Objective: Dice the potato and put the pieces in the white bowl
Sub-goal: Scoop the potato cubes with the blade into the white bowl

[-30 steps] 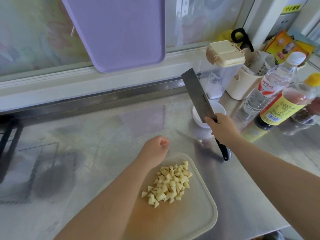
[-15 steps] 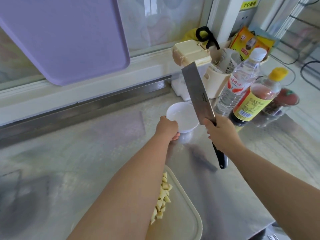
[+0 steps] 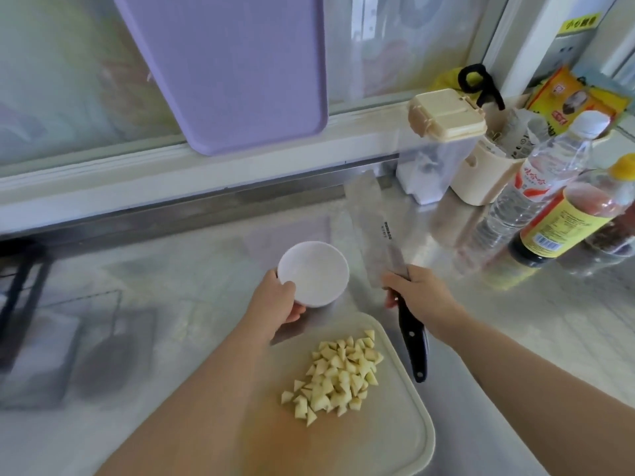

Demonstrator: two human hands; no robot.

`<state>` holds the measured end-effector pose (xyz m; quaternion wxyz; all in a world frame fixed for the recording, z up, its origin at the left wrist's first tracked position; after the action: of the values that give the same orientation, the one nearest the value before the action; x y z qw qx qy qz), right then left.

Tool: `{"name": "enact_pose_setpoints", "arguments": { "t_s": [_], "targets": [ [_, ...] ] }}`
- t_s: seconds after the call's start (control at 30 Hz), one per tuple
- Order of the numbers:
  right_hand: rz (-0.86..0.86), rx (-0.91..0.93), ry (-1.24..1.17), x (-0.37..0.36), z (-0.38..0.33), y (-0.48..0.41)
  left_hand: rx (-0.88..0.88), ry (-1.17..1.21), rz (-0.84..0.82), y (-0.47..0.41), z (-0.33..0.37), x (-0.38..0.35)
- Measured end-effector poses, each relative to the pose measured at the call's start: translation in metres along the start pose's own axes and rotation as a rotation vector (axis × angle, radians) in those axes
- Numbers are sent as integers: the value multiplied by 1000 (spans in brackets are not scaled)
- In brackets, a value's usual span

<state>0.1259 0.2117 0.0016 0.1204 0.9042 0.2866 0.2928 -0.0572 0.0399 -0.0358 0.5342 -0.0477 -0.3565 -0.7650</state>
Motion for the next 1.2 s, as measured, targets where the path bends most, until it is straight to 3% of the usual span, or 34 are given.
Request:
{"name": "enact_pose_setpoints", "arguments": {
  "t_s": [0.1,0.23,0.4,0.53,0.73,0.87,1.03,1.2],
  "targets": [
    [-70,-74,-94,-26,6,-2,28,-18,21,5,-24,31],
    [-110,-89,-12,-40,13,-4,31,-15,-13,7,-45,53],
    [-169,-37,83,-46,13,-7,-248,-371,245,36,-83,86],
    [-184,-8,146,-42,19,-7,-568,-724,266,75,-116,69],
    [-95,7,188,-27,42,7,-690,-741,307,77,-125,60],
    [-37,87,224,-13,44,23,-773,-631,343,96,-116,50],
    [73,149,350,23,69,61,-901,-603,145,139,-123,6],
    [107,70,377,33,108,94,-970,-726,205,145,-120,-17]
  ]
}}
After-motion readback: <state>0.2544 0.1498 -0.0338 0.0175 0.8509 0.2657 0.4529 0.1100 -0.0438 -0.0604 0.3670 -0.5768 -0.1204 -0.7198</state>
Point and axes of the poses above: each hand's wrist, its own y-axis away from the middle knuckle, its own x-axis out of the back of the hand, z = x × y, the point moved 3 cm from there along -y, towards the middle knuckle, and after that the axes turned 14 degrees about z, right-handed, at the moved point
